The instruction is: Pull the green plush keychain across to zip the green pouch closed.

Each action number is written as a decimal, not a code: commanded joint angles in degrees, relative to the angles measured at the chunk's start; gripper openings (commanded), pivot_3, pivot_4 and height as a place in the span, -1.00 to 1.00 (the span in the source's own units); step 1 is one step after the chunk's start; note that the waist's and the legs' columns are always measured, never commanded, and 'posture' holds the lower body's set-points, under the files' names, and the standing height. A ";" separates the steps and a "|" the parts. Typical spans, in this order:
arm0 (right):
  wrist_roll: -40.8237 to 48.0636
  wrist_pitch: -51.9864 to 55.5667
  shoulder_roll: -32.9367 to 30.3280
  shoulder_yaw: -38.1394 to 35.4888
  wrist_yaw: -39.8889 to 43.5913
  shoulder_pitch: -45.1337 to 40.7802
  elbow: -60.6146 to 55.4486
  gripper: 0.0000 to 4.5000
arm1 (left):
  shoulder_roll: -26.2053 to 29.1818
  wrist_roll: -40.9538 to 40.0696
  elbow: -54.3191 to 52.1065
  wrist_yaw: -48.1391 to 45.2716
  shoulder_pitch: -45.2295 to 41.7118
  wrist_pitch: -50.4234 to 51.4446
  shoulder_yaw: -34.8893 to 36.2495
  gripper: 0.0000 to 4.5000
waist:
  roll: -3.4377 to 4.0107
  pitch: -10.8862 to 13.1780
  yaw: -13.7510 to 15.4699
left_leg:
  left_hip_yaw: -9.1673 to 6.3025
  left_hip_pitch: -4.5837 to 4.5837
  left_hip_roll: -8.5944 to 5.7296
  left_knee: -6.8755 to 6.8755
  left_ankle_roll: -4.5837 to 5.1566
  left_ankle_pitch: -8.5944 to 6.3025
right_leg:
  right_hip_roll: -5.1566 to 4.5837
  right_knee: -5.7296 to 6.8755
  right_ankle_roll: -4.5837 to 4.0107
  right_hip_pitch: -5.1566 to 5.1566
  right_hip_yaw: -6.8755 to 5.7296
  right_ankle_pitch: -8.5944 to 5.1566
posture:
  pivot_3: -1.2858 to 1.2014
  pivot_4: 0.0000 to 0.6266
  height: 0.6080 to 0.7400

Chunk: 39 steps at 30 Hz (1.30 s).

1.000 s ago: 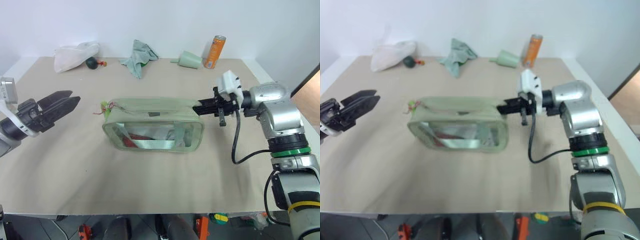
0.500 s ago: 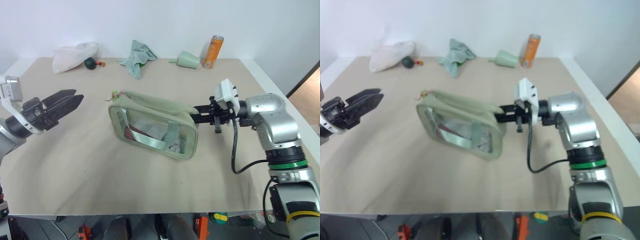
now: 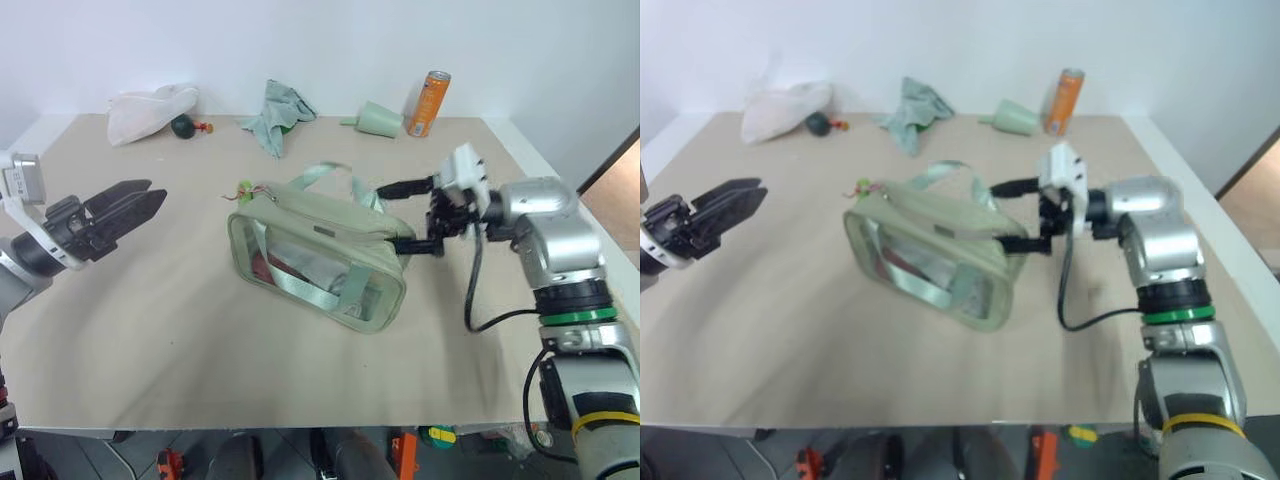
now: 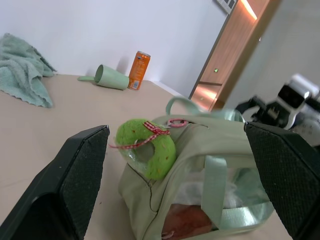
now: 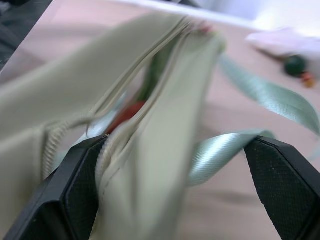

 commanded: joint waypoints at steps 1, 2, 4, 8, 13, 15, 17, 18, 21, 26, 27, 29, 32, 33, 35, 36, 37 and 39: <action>3.65 1.71 -3.74 -6.01 0.42 -3.44 0.48 0.96 | 0.23 -1.12 -1.70 -0.35 0.07 -0.50 2.15 1.00 | -0.01 0.00 0.02 | 0.00 0.00 -0.01 0.00 0.01 -0.01 | -0.01 -0.01 0.00 0.00 0.00 -0.01 | 0.03 -0.52 1.00; 4.08 1.93 -4.42 -6.89 0.20 -3.61 0.52 0.96 | 0.21 -1.09 -1.70 -0.37 0.12 -0.54 2.14 1.00 | -0.01 -0.01 0.02 | -0.01 0.00 -0.02 -0.01 0.02 -0.02 | -0.01 -0.01 0.00 0.01 0.00 -0.02 | 0.03 -0.52 1.00; 5.08 2.63 -5.62 -8.57 -0.21 -3.41 -0.07 0.96 | 0.17 -1.04 -1.72 -0.43 0.26 -0.62 2.16 1.00 | -0.01 -0.01 -0.01 | -0.01 0.00 -0.02 -0.02 0.04 -0.03 | -0.01 -0.02 0.00 0.02 0.01 -0.03 | 0.03 -0.52 1.00; 9.06 7.09 -7.89 -11.33 0.23 0.42 -5.75 0.96 | 0.01 -0.90 -1.66 -0.50 0.31 -0.80 2.03 1.00 | -0.01 -0.01 0.02 | -0.02 0.01 -0.01 -0.02 0.04 -0.03 | 0.01 -0.02 0.00 0.02 0.00 -0.03 | 0.03 -0.52 1.00; 16.03 16.76 -10.27 -12.65 -1.47 11.34 -22.42 0.96 | -0.49 -0.87 -1.86 -0.46 0.67 -0.90 1.92 1.00 | -0.01 -0.01 0.05 | -0.03 -0.01 -0.01 -0.06 0.04 -0.03 | -0.01 -0.03 0.05 0.02 0.01 -0.05 | 0.03 -0.52 1.00; 18.05 18.94 -10.25 -12.75 -3.66 14.46 -28.40 0.96 | -0.76 -0.87 -2.05 -0.45 0.95 -0.85 1.85 1.00 | 0.00 0.00 -0.06 | -0.05 0.00 0.01 -0.07 0.04 -0.03 | 0.00 -0.02 0.12 0.03 0.00 -0.10 | 0.03 -0.52 1.00; 19.43 20.61 -9.68 -12.14 -6.52 16.20 -33.83 0.96 | -1.13 -0.81 -2.08 -0.42 1.02 -0.90 1.74 1.00 | 0.02 0.01 -0.10 | -0.02 0.02 0.02 -0.05 0.03 -0.03 | 0.00 -0.01 0.14 0.02 0.01 -0.09 | 0.03 -0.52 1.00; 19.64 21.09 -9.49 -11.71 -7.65 16.87 -35.72 0.96 | -1.35 -0.77 -2.14 -0.35 0.96 -0.91 1.64 1.00 | 0.02 0.01 -0.10 | -0.02 0.04 0.02 -0.05 0.01 -0.02 | 0.00 -0.01 0.15 0.03 0.01 -0.08 | 0.03 -0.52 1.00; 19.48 21.15 -8.93 -10.70 -10.10 18.22 -39.10 0.96 | -1.90 -0.81 -2.39 -0.23 0.75 -0.84 1.44 1.00 | -0.01 -0.01 -0.03 | -0.08 0.05 0.03 -0.01 -0.02 0.03 | 0.01 -0.01 0.22 0.07 -0.05 -0.03 | 0.03 -0.52 1.00; 19.59 22.29 -8.85 -8.56 -12.66 19.98 -42.29 0.96 | -2.09 -2.30 -5.11 -1.66 2.15 0.15 1.43 1.00 | -0.01 -0.01 -0.02 | -0.01 0.05 -0.02 0.04 0.00 0.05 | -0.03 -0.01 0.29 0.08 0.03 0.01 | 0.03 -0.52 1.00; 20.05 22.62 -8.77 -8.22 -12.94 20.39 -43.01 0.96 | -1.84 -2.71 -6.47 -2.42 2.99 0.45 1.41 1.00 | -0.02 -0.01 -0.02 | -0.01 0.04 -0.03 0.03 0.00 0.05 | -0.03 -0.02 0.29 0.08 0.03 0.01 | 0.03 -0.52 1.00; 19.96 22.70 -8.44 -7.32 -13.51 20.94 -43.88 0.96 | -0.87 -2.75 -9.03 -4.07 4.89 0.74 0.85 1.00 | -0.02 -0.01 -0.03 | -0.01 0.03 -0.02 0.01 0.02 0.01 | -0.03 -0.04 0.26 0.07 0.04 -0.04 | 0.03 -0.52 1.00; 18.93 21.95 -8.06 -6.21 -14.02 21.16 -43.40 0.96 | 0.80 -1.07 -12.22 -6.71 7.46 0.11 -0.64 1.00 | -0.02 -0.01 -0.03 | -0.06 0.02 -0.02 -0.03 0.02 0.00 | -0.01 -0.04 0.26 0.05 0.02 -0.09 | 0.03 -0.52 1.00; 18.52 21.64 -7.97 -5.83 -14.16 21.16 -43.08 0.96 | 1.29 -0.58 -13.04 -7.53 8.15 -0.20 -1.05 1.00 | -0.02 -0.01 -0.04 | -0.06 0.02 -0.02 -0.03 0.02 0.00 | 0.00 -0.04 0.26 0.05 0.02 -0.09 | 0.03 -0.52 1.00; 16.98 20.51 -8.17 -4.83 -14.04 21.45 -42.35 0.96 | 2.34 0.33 -14.25 -8.84 9.12 -0.79 -1.67 1.00 | -0.02 -0.01 -0.02 | -0.06 0.03 -0.02 -0.03 0.02 0.00 | 0.00 -0.04 0.25 0.05 0.02 -0.10 | 0.03 -0.52 1.00; 16.25 19.94 -8.34 -4.39 -13.83 21.65 -42.12 0.96 | 2.73 0.65 -14.55 -9.28 9.39 -0.99 -1.84 1.00 | -0.02 -0.02 -0.01 | -0.07 0.03 -0.02 -0.03 0.02 0.01 | 0.00 -0.04 0.25 0.06 0.01 -0.10 | 0.03 -0.52 1.00; 15.63 19.38 -8.42 -4.01 -13.69 21.79 -41.90 0.96 | 3.07 0.89 -14.78 -9.73 9.59 -1.13 -1.95 1.00 | -0.02 -0.01 -0.01 | -0.08 0.04 -0.02 -0.02 0.02 0.01 | 0.00 -0.04 0.25 0.07 -0.01 -0.09 | 0.03 -0.52 1.00; 15.18 18.78 -8.12 -3.54 -13.69 21.66 -41.46 0.96 | 3.72 1.04 -15.49 -10.45 9.57 -1.47 -1.97 1.00 | -0.02 -0.01 -0.01 | -0.06 0.04 -0.03 -0.01 0.03 0.01 | 0.00 -0.04 0.26 0.07 0.01 -0.09 | 0.03 -0.52 1.00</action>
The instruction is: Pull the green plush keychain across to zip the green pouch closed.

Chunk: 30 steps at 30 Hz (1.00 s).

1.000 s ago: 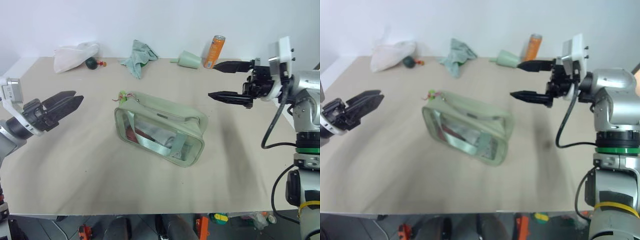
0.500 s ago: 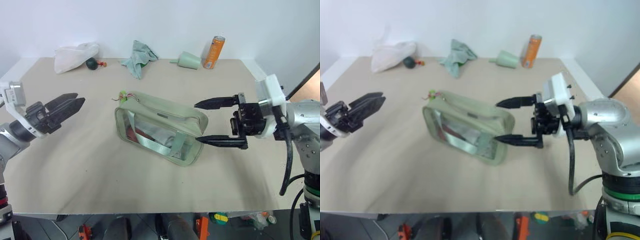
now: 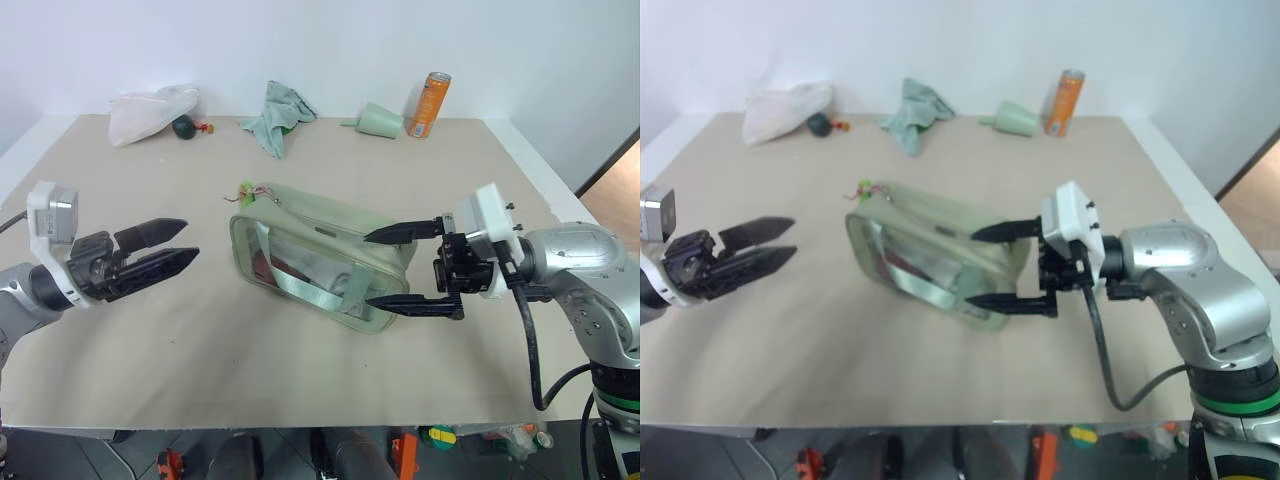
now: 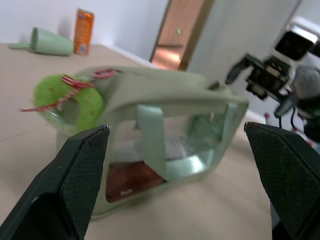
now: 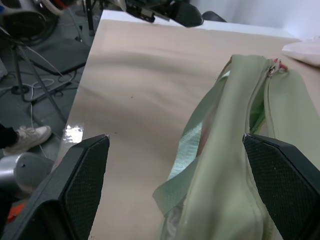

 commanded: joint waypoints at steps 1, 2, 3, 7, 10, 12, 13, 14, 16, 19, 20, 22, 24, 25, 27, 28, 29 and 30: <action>-0.86 -1.86 0.08 -0.02 0.00 -0.29 0.22 0.96 | 1.72 0.37 -2.55 -1.80 -0.19 -1.57 0.56 1.00 | 0.00 0.00 -0.01 | 0.00 0.00 0.00 0.00 0.00 0.00 | 0.00 0.00 0.00 0.00 0.00 0.00 | 0.03 -0.52 1.00; -1.02 -2.03 0.30 0.21 -0.11 -0.43 0.37 0.96 | 1.83 0.40 -2.77 -1.98 -0.35 -1.69 0.53 1.00 | 0.00 0.00 -0.01 | 0.01 0.00 0.00 0.00 0.00 0.00 | 0.00 0.00 0.00 -0.01 0.01 0.00 | 0.03 -0.52 1.00; -1.20 -2.21 0.44 0.47 -0.20 -0.53 0.49 0.96 | 1.83 0.48 -2.86 -2.06 -0.50 -1.86 0.49 1.00 | 0.00 0.00 -0.01 | 0.01 0.00 0.00 0.00 0.00 0.00 | 0.00 0.00 0.00 0.00 0.00 0.00 | 0.03 -0.52 1.00; -2.55 -3.61 0.79 1.56 -0.17 -0.29 0.87 0.72 | 1.56 0.54 -2.80 -1.82 -0.86 -2.33 0.29 1.00 | 0.00 0.00 -0.01 | -0.01 0.00 0.01 -0.02 0.00 0.00 | 0.01 0.00 -0.02 -0.01 -0.01 -0.01 | 0.03 -0.52 1.00; -3.89 -4.76 0.97 2.36 -0.20 -0.17 1.34 0.29 | 1.35 0.62 -2.56 -1.56 -1.14 -2.48 0.16 1.00 | 0.00 0.00 -0.01 | 0.00 -0.01 0.01 -0.01 0.00 0.00 | 0.01 0.00 -0.02 -0.01 -0.01 -0.01 | 0.03 -0.52 1.00; -4.38 -5.33 1.05 2.67 -0.14 -0.14 1.55 -0.06 | 1.15 0.57 -2.54 -1.28 -1.23 -2.51 0.22 1.00 | 0.00 0.00 -0.01 | -0.01 0.00 0.01 -0.01 0.00 0.00 | 0.01 0.00 -0.02 -0.01 -0.01 -0.01 | 0.03 -0.52 1.00; -4.50 -5.57 1.17 2.80 -0.16 -0.20 1.62 -0.17 | 1.03 0.51 -2.52 -1.04 -1.26 -2.49 0.32 1.00 | 0.00 0.00 -0.01 | 0.00 -0.01 0.01 -0.01 0.00 0.00 | 0.01 0.00 -0.02 -0.01 -0.01 -0.01 | 0.03 -0.52 1.00; -4.62 -5.85 1.35 2.92 -0.20 -0.30 1.72 -0.31 | 0.89 0.43 -2.52 -0.77 -1.26 -2.51 0.45 1.00 | 0.00 0.00 -0.01 | 0.00 -0.01 0.01 -0.01 0.00 0.00 | 0.01 0.00 -0.02 -0.01 -0.01 -0.01 | 0.03 -0.52 1.00; -5.01 -6.30 1.61 3.19 -0.17 -0.53 2.01 -0.65 | 0.70 0.09 -2.53 -0.23 -1.29 -2.43 0.78 1.00 | 0.00 0.00 -0.01 | 0.00 0.00 0.01 -0.01 0.00 0.00 | 0.01 0.00 -0.02 -0.01 -0.01 -0.01 | 0.03 -0.52 1.00; -6.74 -7.70 1.62 4.27 0.27 -0.78 2.86 -0.98 | 0.63 -0.66 -2.94 0.50 -0.96 -2.29 1.61 1.00 | 0.00 0.00 -0.02 | 0.00 0.00 0.02 -0.01 0.00 0.00 | 0.01 0.00 -0.02 -0.01 0.00 -0.01 | 0.03 -0.52 1.00; -7.10 -8.17 1.64 4.56 0.53 -0.85 3.03 -0.98 | 0.59 -0.86 -3.11 0.79 -0.81 -2.33 1.89 1.00 | 0.00 0.00 -0.03 | 0.00 0.00 0.02 -0.01 0.00 0.00 | 0.01 0.00 -0.02 -0.01 -0.01 -0.01 | 0.03 -0.52 1.00; -7.73 -8.90 1.93 5.09 0.85 -1.26 3.61 -0.98 | 0.50 -1.36 -3.36 1.49 -0.59 -2.36 2.56 1.00 | 0.00 0.00 -0.05 | 0.00 0.02 0.03 -0.01 0.00 0.00 | 0.02 0.00 -0.02 0.00 -0.01 -0.01 | 0.03 -0.52 1.00; -8.32 -9.65 2.26 5.54 1.26 -1.80 4.28 -0.98 | 0.42 -1.87 -3.67 2.09 -0.43 -2.36 3.11 1.00 | 0.00 0.00 -0.06 | 0.01 0.03 0.04 -0.01 0.00 0.00 | 0.03 0.00 -0.01 0.00 -0.01 0.00 | 0.03 -0.52 1.00; -8.58 -10.05 2.37 5.73 1.55 -2.04 4.57 -0.98 | 0.39 -2.09 -3.82 2.38 -0.36 -2.37 3.30 1.00 | 0.00 0.00 -0.07 | 0.01 0.05 0.05 -0.01 0.00 0.00 | 0.04 0.00 -0.01 0.00 -0.01 0.00 | 0.03 -0.52 1.00; -9.05 -10.89 2.83 6.09 1.99 -2.72 5.40 -0.98 | 0.24 -2.41 -4.10 2.96 -0.29 -2.42 3.71 1.00 | 0.00 0.00 -0.08 | 0.01 0.06 0.07 -0.01 0.00 0.00 | 0.07 0.01 -0.01 0.01 -0.01 0.00 | 0.03 -0.52 1.00; -9.43 -11.75 3.13 6.23 2.29 -3.25 6.11 -0.98 | 0.20 -2.54 -4.20 3.18 -0.22 -2.39 3.85 1.00 | 0.00 0.00 -0.12 | 0.01 0.06 0.08 -0.01 0.00 0.00 | 0.08 0.01 -0.01 0.01 -0.01 0.01 | 0.03 -0.52 1.00; -9.74 -12.50 3.46 6.34 2.76 -4.10 7.17 -0.98 | 0.17 -2.57 -4.18 3.38 -0.19 -2.43 3.94 1.00 | 0.00 0.00 -0.12 | 0.03 0.08 0.10 -0.01 0.00 0.00 | 0.10 0.01 -0.02 0.01 0.00 0.01 | 0.03 -0.52 1.00; -9.07 -13.24 4.07 5.78 3.67 -5.76 8.66 -0.98 | 0.21 -2.63 -3.97 3.60 -0.18 -2.40 4.09 1.00 | 0.00 0.00 -0.14 | 0.03 0.09 0.11 -0.01 0.00 0.00 | 0.11 0.01 -0.03 0.01 -0.01 0.03 | 0.03 -0.52 1.00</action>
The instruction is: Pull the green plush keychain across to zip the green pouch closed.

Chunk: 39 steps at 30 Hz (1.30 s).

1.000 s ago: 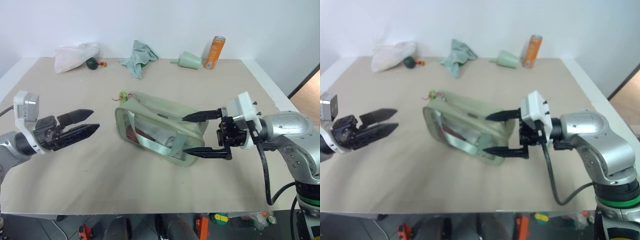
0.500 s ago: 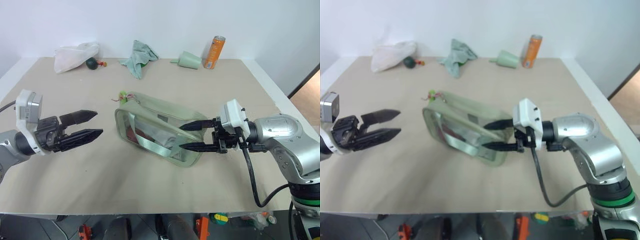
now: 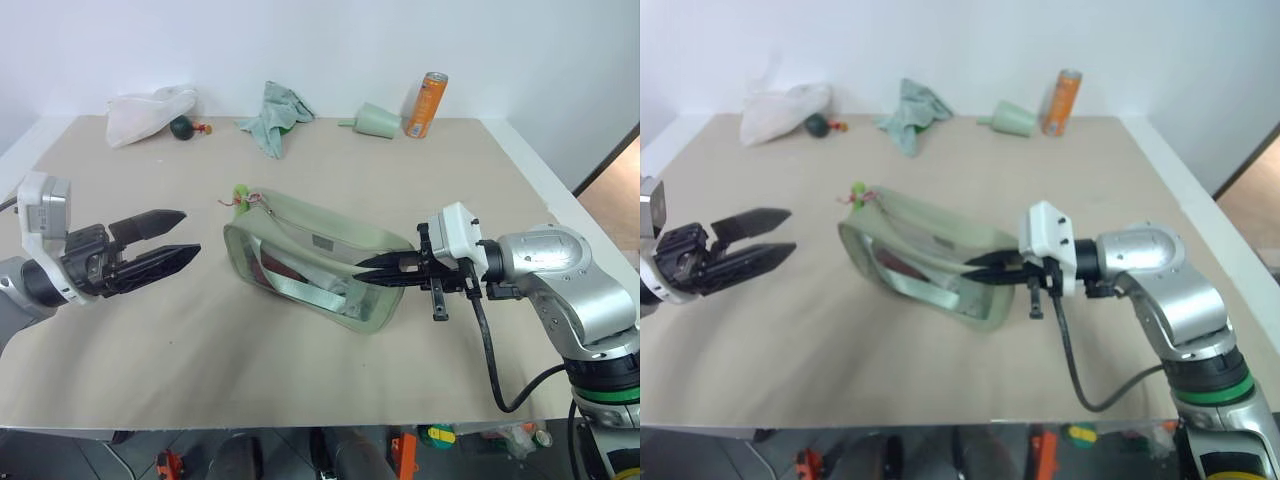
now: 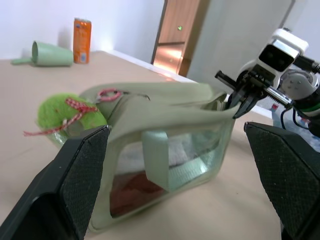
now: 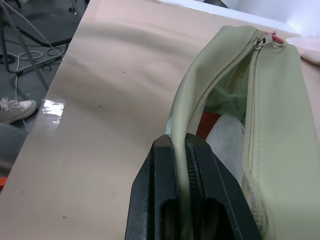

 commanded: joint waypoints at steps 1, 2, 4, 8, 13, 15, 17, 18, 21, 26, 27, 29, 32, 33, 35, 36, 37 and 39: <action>0.72 -2.82 1.54 -0.70 2.13 -4.52 3.48 -0.98 | 0.09 -0.92 -1.25 0.81 0.01 -1.21 2.31 1.00 | 0.00 0.00 -0.04 | 0.00 0.02 0.02 0.00 0.00 0.00 | 0.02 0.01 0.00 0.01 0.00 0.00 | 0.03 -0.52 1.00; 2.75 -2.29 1.85 -1.67 3.65 -6.50 4.57 -0.98 | 0.15 -1.10 -0.57 0.93 -0.14 -1.14 2.69 1.00 | 0.01 0.00 -0.05 | 0.03 0.02 0.04 0.01 -0.01 0.01 | 0.03 0.01 -0.04 -0.01 0.00 0.04 | 0.03 -0.52 1.00; 6.59 -0.99 1.70 -3.43 7.43 -9.90 6.43 -0.98 | 0.34 -1.91 2.13 1.59 -0.97 -0.68 3.98 1.00 | 0.05 0.03 -0.03 | 0.03 0.02 0.05 0.01 0.00 0.03 | 0.06 0.01 -0.08 -0.01 0.01 0.07 | 0.03 -0.52 1.00; 7.39 -1.68 0.24 -2.78 13.21 -11.90 8.06 -0.98 | 0.62 -4.10 6.28 3.61 -2.77 0.28 6.27 1.00 | 0.03 0.02 0.16 | -0.06 -0.04 0.05 -0.04 0.01 0.01 | 0.09 0.00 -0.23 -0.03 -0.07 0.00 | 0.03 -0.52 1.00; 5.42 -3.48 1.06 -0.67 15.34 -11.94 8.29 -0.98 | 1.17 -5.59 7.81 5.62 -3.96 1.38 7.58 1.00 | 0.03 0.02 0.23 | -0.06 -0.13 -0.01 -0.05 0.03 -0.08 | -0.02 -0.01 -0.24 -0.06 -0.07 -0.10 | 0.03 -0.52 1.00; 3.93 -4.83 1.63 0.31 15.18 -11.50 8.27 -0.98 | 1.30 -5.71 7.93 5.72 -3.96 1.57 7.64 1.00 | 0.03 0.02 0.16 | -0.04 -0.13 -0.05 -0.04 0.04 -0.09 | -0.08 -0.02 -0.22 -0.05 -0.06 -0.11 | 0.03 -0.52 1.00; 1.88 -6.73 2.97 0.73 13.50 -11.65 8.91 -0.98 | 1.34 -5.66 7.89 5.74 -3.95 1.58 7.39 1.00 | 0.03 0.02 0.15 | -0.02 -0.13 -0.05 -0.02 0.03 -0.08 | -0.11 -0.01 -0.21 -0.05 -0.07 -0.10 | 0.03 -0.52 1.00; 0.98 -7.52 3.63 0.67 12.47 -12.01 9.43 -0.98 | 1.32 -5.67 7.94 5.82 -4.03 1.61 7.26 1.00 | 0.02 0.01 0.15 | -0.02 -0.11 -0.05 -0.01 0.03 -0.08 | -0.10 -0.01 -0.20 -0.04 -0.08 -0.10 | 0.03 -0.52 1.00; 0.04 -8.76 4.78 -0.33 10.70 -13.39 10.63 -0.98 | 1.28 -5.75 8.16 5.89 -4.32 1.73 6.95 1.00 | 0.02 0.02 0.13 | -0.03 -0.09 -0.03 0.00 0.00 -0.06 | -0.09 0.01 -0.21 -0.04 -0.12 -0.06 | 0.03 -0.52 1.00; -1.06 -11.05 4.95 -1.70 9.65 -17.68 13.87 -0.98 | 0.95 -5.23 9.27 5.70 -5.98 1.81 5.29 1.00 | 0.03 0.02 0.13 | -0.04 -0.08 0.01 0.00 -0.04 -0.03 | -0.04 0.02 -0.26 -0.04 -0.15 -0.03 | 0.03 -0.52 1.00; -1.56 -11.78 5.00 -1.76 9.45 -18.57 14.79 -0.98 | 0.82 -5.04 9.61 5.67 -6.40 1.81 4.92 1.00 | 0.03 0.02 0.14 | -0.05 -0.08 0.01 0.00 -0.04 -0.03 | -0.04 0.02 -0.26 -0.04 -0.15 -0.03 | 0.03 -0.52 1.00; -2.57 -13.43 5.16 -1.72 9.06 -20.09 16.68 -0.98 | 0.54 -4.75 10.04 5.65 -7.10 1.81 4.13 1.00 | 0.03 0.02 0.15 | -0.04 -0.09 -0.01 0.00 -0.04 -0.03 | -0.06 0.02 -0.26 -0.04 -0.15 -0.03 | 0.03 -0.52 1.00; -3.08 -14.60 5.81 -1.71 8.15 -21.28 18.32 -0.98 | 0.27 -4.59 10.29 5.58 -7.69 1.80 3.33 1.00 | 0.02 0.02 0.15 | -0.03 -0.11 -0.03 -0.01 -0.02 -0.05 | -0.09 0.01 -0.26 -0.04 -0.13 -0.04 | 0.03 -0.52 1.00; -2.81 -14.43 6.03 -1.58 8.10 -20.85 18.01 -0.98 | 0.23 -4.58 10.36 5.61 -7.84 1.79 3.18 1.00 | 0.03 0.02 0.16 | -0.02 -0.12 -0.04 -0.01 -0.02 -0.05 | -0.10 0.00 -0.27 -0.05 -0.13 -0.05 | 0.03 -0.52 1.00; -2.85 -14.16 6.32 -0.86 8.20 -18.70 16.85 -0.98 | 0.19 -4.62 10.48 5.74 -8.08 1.74 2.96 1.00 | 0.03 0.02 0.16 | -0.02 -0.13 -0.05 -0.02 -0.01 -0.06 | -0.11 0.00 -0.27 -0.06 -0.11 -0.05 | 0.03 -0.52 1.00; -2.92 -13.87 6.31 -0.28 8.36 -17.00 15.69 -0.98 | 0.22 -4.75 10.41 5.78 -8.01 1.77 3.05 1.00 | 0.03 0.02 0.15 | -0.02 -0.14 -0.05 -0.03 -0.01 -0.06 | -0.11 0.00 -0.28 -0.07 -0.11 -0.05 | 0.03 -0.52 1.00; -3.44 -13.90 5.86 0.68 8.93 -14.63 14.32 -0.98 | 0.28 -4.92 10.35 5.84 -7.90 1.87 3.23 1.00 | 0.02 0.02 0.15 | -0.01 -0.14 -0.04 -0.03 -0.01 -0.06 | -0.11 0.00 -0.28 -0.08 -0.11 -0.05 | 0.03 -0.52 1.00; -4.11 -14.16 5.44 1.87 9.56 -11.29 12.85 -0.98 | 0.49 -5.15 10.44 6.11 -7.81 2.13 3.63 1.00 | 0.02 0.02 0.16 | -0.04 -0.14 -0.05 -0.04 -0.01 -0.06 | -0.10 0.00 -0.27 -0.06 -0.12 -0.07 | 0.03 -0.52 1.00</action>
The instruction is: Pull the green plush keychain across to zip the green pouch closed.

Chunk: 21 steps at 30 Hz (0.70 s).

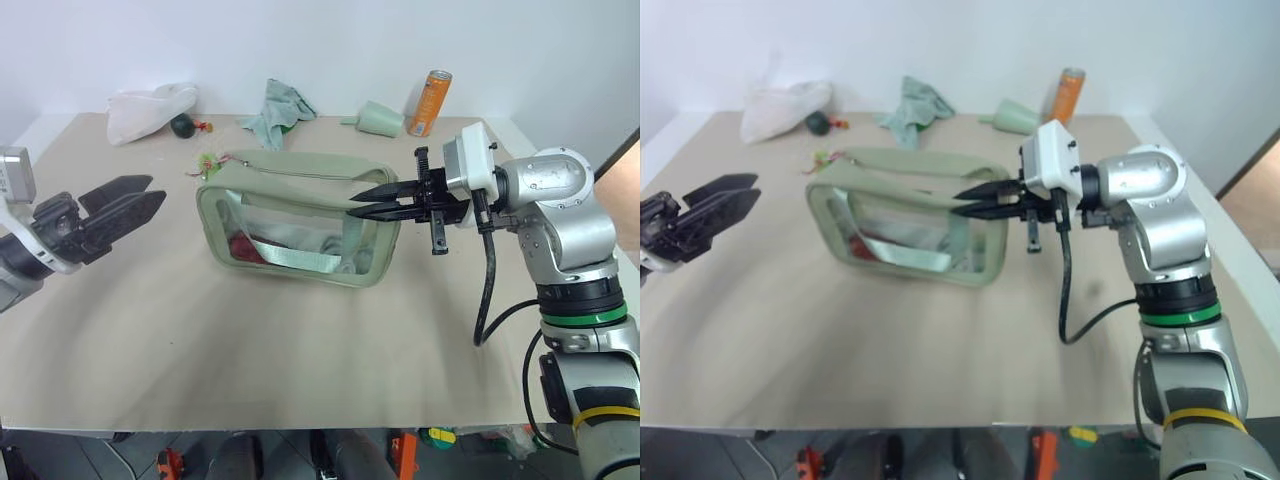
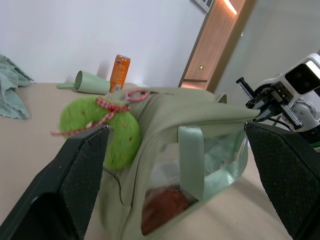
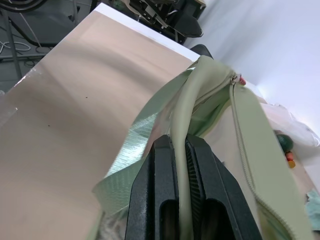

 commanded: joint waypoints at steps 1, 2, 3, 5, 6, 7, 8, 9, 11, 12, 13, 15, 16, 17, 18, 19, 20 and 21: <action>-0.51 -1.01 -1.00 1.51 0.94 7.74 -6.13 -0.98 | 0.71 -0.78 -0.02 0.10 -0.57 0.31 1.66 1.00 | 0.00 0.00 0.04 | 0.00 0.00 0.00 0.00 0.00 0.00 | 0.00 0.00 0.00 0.00 0.00 0.00 | 0.03 -0.52 1.00; -0.48 -0.96 -0.87 1.43 0.87 7.83 -5.93 -0.98 | 0.80 -0.78 0.06 0.14 -0.58 0.33 1.76 1.00 | -0.01 -0.01 0.08 | -0.01 -0.01 -0.01 0.00 0.00 0.00 | 0.00 0.00 0.00 0.00 0.00 -0.01 | 0.03 -0.52 1.00; -0.51 -0.97 -0.71 1.39 0.81 7.85 -5.73 -0.98 | 0.87 -0.83 0.15 0.20 -0.66 0.37 1.85 1.00 | -0.03 -0.02 0.09 | -0.03 -0.01 -0.01 -0.01 0.00 0.00 | 0.00 -0.01 0.01 0.01 -0.01 -0.02 | 0.03 -0.52 1.00; -0.57 -0.92 -0.58 1.37 0.62 8.25 -5.95 -0.98 | 0.91 -0.89 0.25 0.30 -0.82 0.38 1.96 1.00 | 0.04 0.02 -0.16 | -0.02 -0.01 -0.01 0.00 0.00 -0.01 | -0.01 -0.01 0.04 0.01 -0.01 -0.05 | 0.03 -0.52 1.00; -0.39 -0.72 -0.66 1.59 0.76 8.85 -6.64 -0.98 | 0.87 -0.92 0.26 0.40 -0.96 0.43 2.00 1.00 | 0.02 0.01 -0.25 | 0.09 0.05 0.01 0.03 -0.01 0.00 | -0.02 0.02 0.02 0.00 0.05 0.03 | 0.03 -0.52 1.00; -0.25 -0.57 -0.73 1.76 0.87 9.27 -7.13 -0.98 | 0.84 -0.92 0.25 0.47 -1.06 0.49 2.04 1.00 | 0.02 0.01 -0.09 | 0.10 0.10 0.07 0.05 -0.02 0.00 | 0.01 0.02 0.04 0.03 0.01 0.07 | 0.03 -0.52 1.00; -0.03 -0.26 -0.78 1.79 0.86 9.63 -7.69 -0.98 | 0.81 -0.97 0.16 0.57 -1.10 0.56 2.10 1.00 | 0.02 0.01 -0.06 | 0.02 0.11 0.08 0.05 -0.05 0.08 | 0.06 0.03 0.03 0.04 -0.06 0.11 | 0.03 -0.52 1.00; 0.40 0.66 -0.94 1.73 0.83 9.80 -8.23 -0.98 | 0.79 -1.05 0.09 0.65 -1.08 0.63 2.17 1.00 | 0.02 0.01 -0.05 | -0.01 0.11 0.09 0.05 -0.06 0.09 | 0.08 0.03 0.03 0.05 -0.08 0.11 | 0.03 -0.52 1.00; 0.82 3.28 -1.22 1.28 -0.26 9.32 -8.55 -0.83 | 0.72 -1.10 -0.06 0.88 -0.92 0.72 2.27 1.00 | 0.02 0.01 -0.10 | 0.00 0.11 0.10 0.05 -0.06 0.09 | 0.08 0.03 0.03 0.05 -0.08 0.11 | 0.03 -0.52 1.00; 1.01 5.16 -1.73 1.34 -0.36 8.80 -8.53 -0.63 | 0.73 -1.09 -0.15 0.91 -0.74 0.77 2.32 1.00 | 0.02 0.01 -0.12 | 0.02 0.11 0.11 0.05 -0.06 0.09 | 0.08 0.04 0.03 0.04 -0.06 0.11 | 0.03 -0.52 1.00; 1.64 7.35 -2.11 1.23 -0.56 8.26 -8.73 -0.49 | 0.87 -0.96 -0.22 0.86 -0.44 0.89 2.34 1.00 | 0.02 0.01 -0.11 | 0.03 0.11 0.11 0.05 -0.06 0.09 | 0.08 0.04 0.03 0.04 -0.05 0.11 | 0.03 -0.52 1.00; 2.79 9.98 -2.19 0.61 -0.98 7.56 -9.27 -0.21 | 1.30 -0.39 -0.28 0.40 0.34 1.07 2.22 1.00 | 0.02 0.01 -0.06 | 0.02 0.10 0.10 0.04 -0.06 0.09 | 0.06 0.04 0.03 0.04 -0.06 0.11 | 0.03 -0.52 1.00; 3.83 11.37 -2.19 -0.15 -1.36 7.21 -9.62 -0.04 | 1.67 1.11 -0.31 -0.57 1.63 0.60 1.70 1.00 | 0.02 0.01 -0.09 | 0.02 0.09 0.09 0.04 -0.06 0.09 | 0.06 0.03 0.02 0.04 -0.05 0.11 | 0.03 -0.52 1.00; 4.40 11.99 -2.27 -0.69 -1.50 6.96 -9.74 0.10 | 1.94 2.08 -0.08 -1.17 2.43 0.47 1.23 1.00 | 0.02 0.01 -0.11 | 0.04 0.09 0.09 0.04 -0.06 0.09 | 0.05 0.03 0.02 0.03 -0.04 0.11 | 0.03 -0.52 1.00; 4.80 12.44 -2.39 -1.00 -1.60 6.81 -9.86 0.20 | 2.10 2.73 0.09 -1.60 2.94 0.39 0.92 1.00 | 0.02 0.01 -0.11 | 0.06 0.10 0.08 0.03 -0.06 0.08 | 0.05 0.03 0.02 0.03 -0.02 0.10 | 0.03 -0.52 1.00; 4.95 12.76 -2.43 -1.33 -2.00 6.90 -10.02 0.42 | 2.09 3.69 0.52 -1.96 3.40 0.05 0.50 1.00 | 0.02 0.01 -0.05 | 0.05 0.09 0.08 0.02 -0.06 0.08 | 0.05 0.03 0.01 0.03 -0.02 0.09 | 0.03 -0.52 1.00; 4.98 13.14 -2.66 -1.53 -2.39 7.35 -10.47 0.55 | 1.91 4.34 1.10 -2.04 3.58 -0.05 0.15 1.00 | 0.01 0.01 -0.01 | 0.02 0.08 0.07 0.02 -0.06 0.08 | 0.05 0.03 -0.01 0.02 -0.04 0.08 | 0.03 -0.52 1.00; 4.94 13.24 -2.92 -1.60 -2.45 7.80 -10.80 0.73 | 1.75 5.08 1.70 -2.20 3.57 -0.18 -0.26 1.00 | 0.01 0.01 0.02 | 0.01 0.08 0.06 0.03 -0.06 0.08 | 0.05 0.03 -0.01 0.03 -0.04 0.08 | 0.03 -0.52 1.00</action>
